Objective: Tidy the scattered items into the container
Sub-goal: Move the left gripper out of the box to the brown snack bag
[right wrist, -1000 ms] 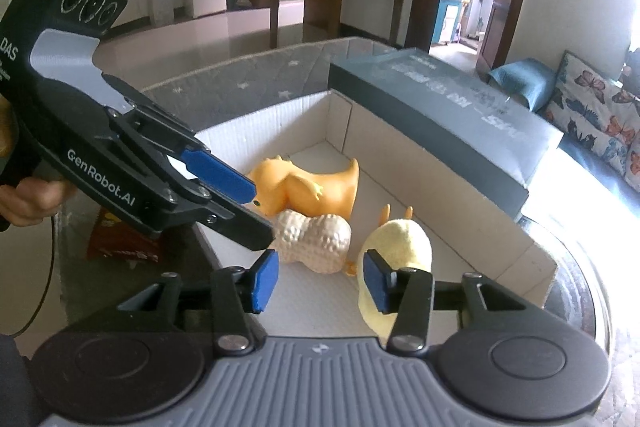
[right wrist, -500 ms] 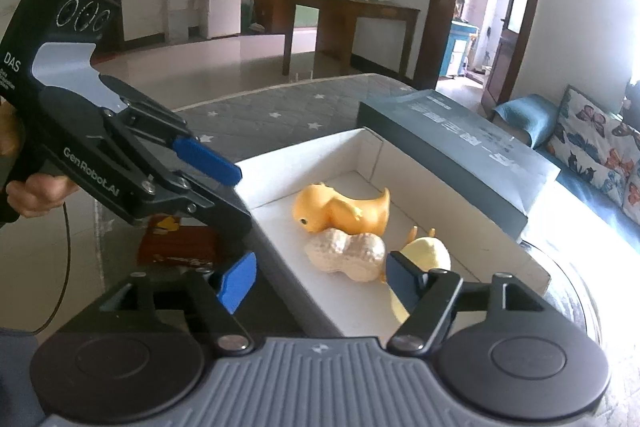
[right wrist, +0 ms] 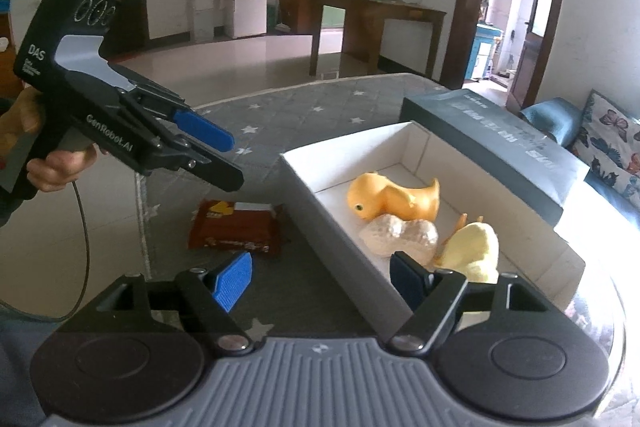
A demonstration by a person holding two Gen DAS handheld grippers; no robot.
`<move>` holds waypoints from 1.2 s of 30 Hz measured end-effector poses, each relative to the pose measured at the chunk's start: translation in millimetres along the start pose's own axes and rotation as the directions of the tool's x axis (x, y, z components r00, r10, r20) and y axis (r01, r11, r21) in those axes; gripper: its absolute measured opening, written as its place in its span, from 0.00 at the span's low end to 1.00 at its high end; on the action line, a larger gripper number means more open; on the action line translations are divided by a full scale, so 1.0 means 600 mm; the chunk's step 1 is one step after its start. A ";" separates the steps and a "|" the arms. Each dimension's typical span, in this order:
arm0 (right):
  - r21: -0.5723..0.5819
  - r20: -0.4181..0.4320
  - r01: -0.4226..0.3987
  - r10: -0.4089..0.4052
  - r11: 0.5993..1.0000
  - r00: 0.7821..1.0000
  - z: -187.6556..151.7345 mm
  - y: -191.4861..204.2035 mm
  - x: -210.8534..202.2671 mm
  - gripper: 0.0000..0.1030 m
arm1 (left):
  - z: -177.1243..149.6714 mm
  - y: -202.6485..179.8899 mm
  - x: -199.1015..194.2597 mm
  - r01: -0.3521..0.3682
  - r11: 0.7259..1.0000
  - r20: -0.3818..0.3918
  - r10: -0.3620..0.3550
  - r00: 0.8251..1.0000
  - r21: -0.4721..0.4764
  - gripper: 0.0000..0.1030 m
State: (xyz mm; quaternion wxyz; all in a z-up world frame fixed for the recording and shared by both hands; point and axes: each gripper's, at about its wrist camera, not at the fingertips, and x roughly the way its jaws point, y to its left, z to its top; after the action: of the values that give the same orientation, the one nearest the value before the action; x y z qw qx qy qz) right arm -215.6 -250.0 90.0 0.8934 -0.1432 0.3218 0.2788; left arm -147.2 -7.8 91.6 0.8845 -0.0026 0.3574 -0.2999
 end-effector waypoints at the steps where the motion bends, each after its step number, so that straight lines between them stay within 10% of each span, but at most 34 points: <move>1: -0.001 -0.004 -0.005 0.005 1.000 1.000 0.000 0.003 0.002 0.76 | -0.003 0.004 0.000 -0.005 1.000 -0.003 0.005 1.000 -0.007 0.69; 36: 0.010 -0.114 -0.108 0.109 0.994 0.988 -0.008 0.024 0.114 0.77 | -0.055 0.035 0.033 0.013 0.999 -0.100 -0.018 0.995 -0.045 0.73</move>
State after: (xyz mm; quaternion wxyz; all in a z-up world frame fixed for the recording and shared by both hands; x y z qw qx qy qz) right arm -182.6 -212.8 40.5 0.8574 -0.1392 0.3802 0.3178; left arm -146.1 6.1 49.9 0.8628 -0.0098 0.4080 -0.2985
